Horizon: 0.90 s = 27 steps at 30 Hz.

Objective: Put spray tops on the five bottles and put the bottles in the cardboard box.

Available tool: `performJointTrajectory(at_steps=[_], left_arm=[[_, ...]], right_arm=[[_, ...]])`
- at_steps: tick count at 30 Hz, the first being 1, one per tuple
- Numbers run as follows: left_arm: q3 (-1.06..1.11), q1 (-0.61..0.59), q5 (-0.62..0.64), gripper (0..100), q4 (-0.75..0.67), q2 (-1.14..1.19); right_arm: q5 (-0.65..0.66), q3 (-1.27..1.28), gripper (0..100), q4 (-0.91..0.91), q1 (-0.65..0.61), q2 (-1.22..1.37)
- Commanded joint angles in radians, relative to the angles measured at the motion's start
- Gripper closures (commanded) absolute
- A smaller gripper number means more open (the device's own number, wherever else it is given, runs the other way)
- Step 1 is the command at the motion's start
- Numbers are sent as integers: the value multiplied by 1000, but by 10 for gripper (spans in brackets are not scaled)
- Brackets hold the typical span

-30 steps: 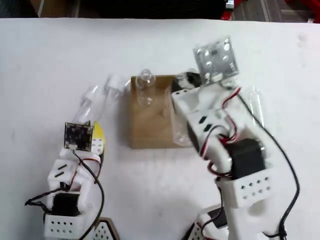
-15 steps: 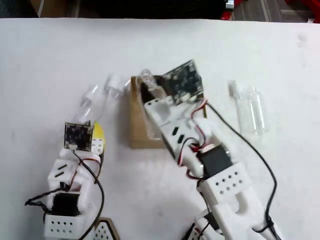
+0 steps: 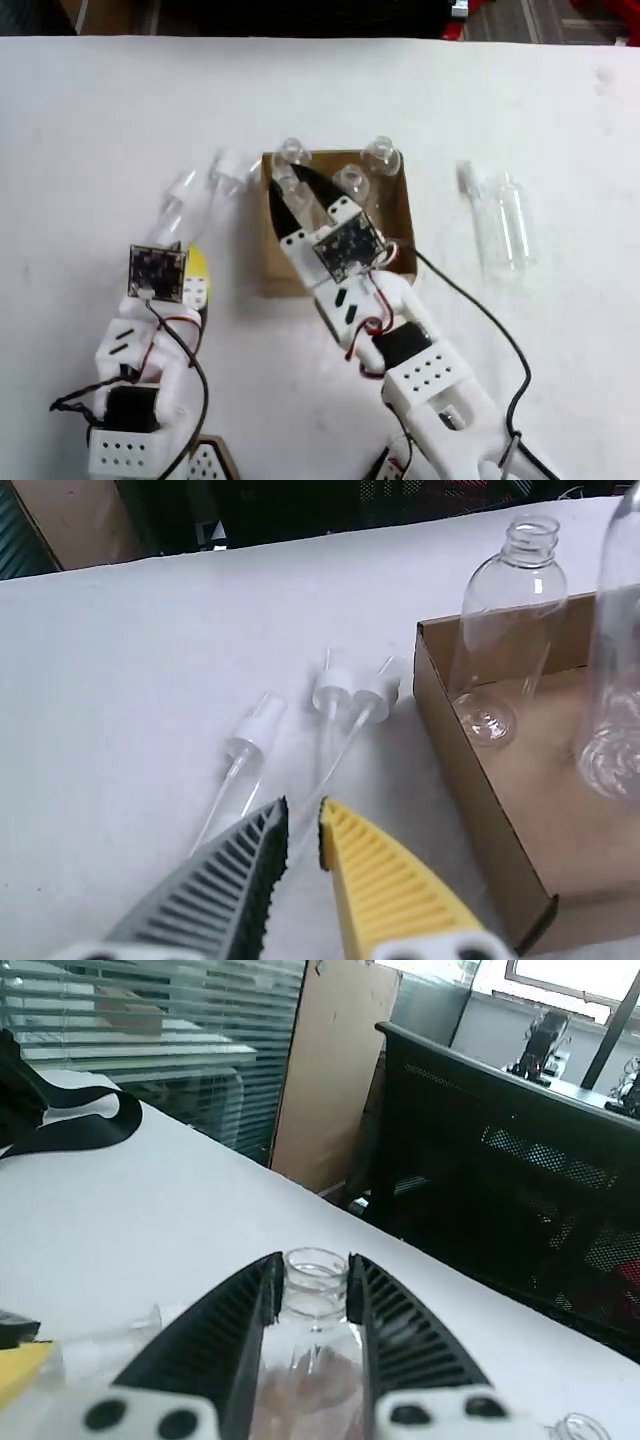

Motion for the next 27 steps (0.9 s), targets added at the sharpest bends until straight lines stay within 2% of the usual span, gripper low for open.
performJointTrajectory(at_steps=[1, 8, 10, 13, 18, 27], left_arm=[[-2, 10, -8, 938, -28, -8], [-2, 10, -8, 938, -31, -8], [-2, 10, -8, 938, -31, -8], [-2, 10, -8, 938, -31, -8], [-2, 10, -8, 938, -31, -8], [-2, 10, -8, 938, -31, -8]], right_arm=[[14, 26, 984, -50, -10, -21], [11, 48, 984, -51, -22, -16], [-31, 38, 984, -54, -22, 12], [-78, 18, 984, -119, -22, 101], [-83, 9, 984, -228, -24, 242], [-101, 34, 984, -153, -38, 186]])
